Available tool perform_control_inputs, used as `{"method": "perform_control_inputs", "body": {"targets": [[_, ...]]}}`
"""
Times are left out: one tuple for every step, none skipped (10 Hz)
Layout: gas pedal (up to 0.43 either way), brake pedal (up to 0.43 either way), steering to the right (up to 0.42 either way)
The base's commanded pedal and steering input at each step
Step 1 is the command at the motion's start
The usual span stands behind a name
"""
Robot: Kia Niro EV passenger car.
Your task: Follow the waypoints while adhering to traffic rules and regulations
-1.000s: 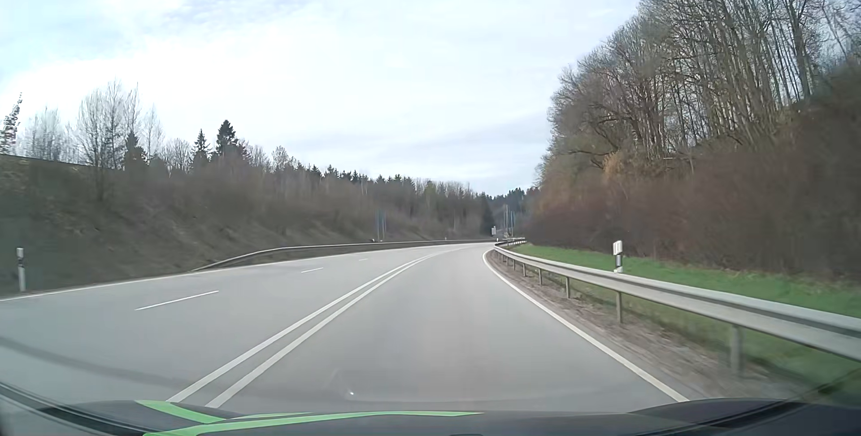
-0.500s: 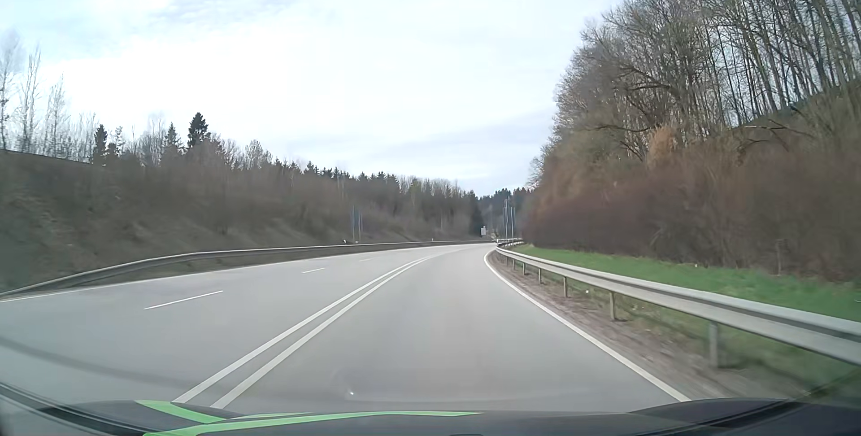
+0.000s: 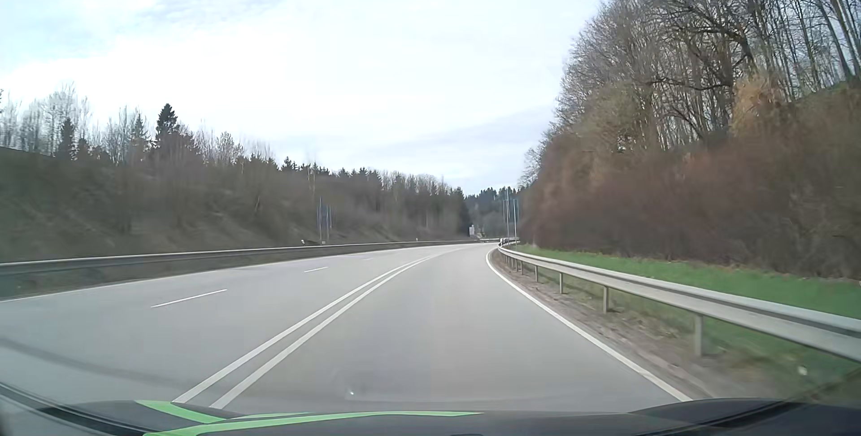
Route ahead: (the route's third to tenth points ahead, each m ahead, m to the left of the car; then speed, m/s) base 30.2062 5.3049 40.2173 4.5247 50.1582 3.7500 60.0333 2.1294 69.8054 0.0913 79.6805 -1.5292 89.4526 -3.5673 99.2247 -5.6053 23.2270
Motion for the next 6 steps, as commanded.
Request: {"method": "perform_control_inputs", "body": {"targets": [[0.169,0.0,0.014],[0.177,0.0,0.015],[0.177,0.0,0.015],[0.177,0.0,0.015],[0.177,0.0,0.015],[0.177,0.0,0.015]]}}
